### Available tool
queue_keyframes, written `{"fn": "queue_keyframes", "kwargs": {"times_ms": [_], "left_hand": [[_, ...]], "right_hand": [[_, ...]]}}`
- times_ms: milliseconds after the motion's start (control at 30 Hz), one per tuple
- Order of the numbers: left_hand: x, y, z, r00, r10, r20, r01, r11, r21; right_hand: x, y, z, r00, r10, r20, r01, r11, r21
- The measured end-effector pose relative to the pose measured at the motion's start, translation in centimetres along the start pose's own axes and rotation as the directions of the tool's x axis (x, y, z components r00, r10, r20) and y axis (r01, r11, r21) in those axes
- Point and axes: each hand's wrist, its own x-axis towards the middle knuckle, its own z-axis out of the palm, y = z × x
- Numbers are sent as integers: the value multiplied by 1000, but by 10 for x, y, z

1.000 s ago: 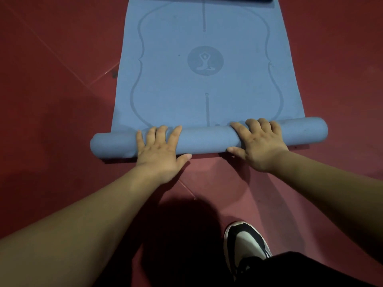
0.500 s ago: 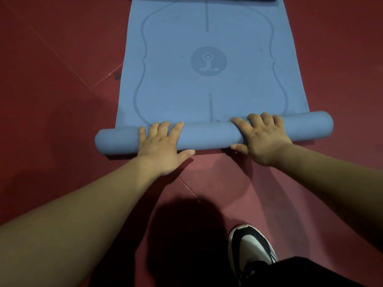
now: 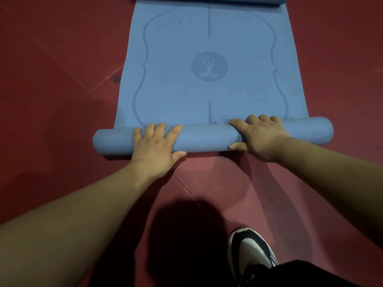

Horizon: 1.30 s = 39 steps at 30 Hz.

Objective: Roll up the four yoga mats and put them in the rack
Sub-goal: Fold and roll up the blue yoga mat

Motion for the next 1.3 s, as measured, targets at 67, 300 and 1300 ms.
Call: {"fn": "queue_keyframes", "kwargs": {"times_ms": [67,300,1300], "left_hand": [[-1,-4,0,998,36,-43,-34,999,30],[-45,6,3,983,176,-41,-174,983,67],[-94,35,-1,961,78,265,-26,980,-196]], "right_hand": [[-6,-4,2,1000,11,-5,-11,1000,17],[-51,-7,17,992,-31,120,18,994,107],[-120,-33,73,990,72,-124,-57,991,125]]}}
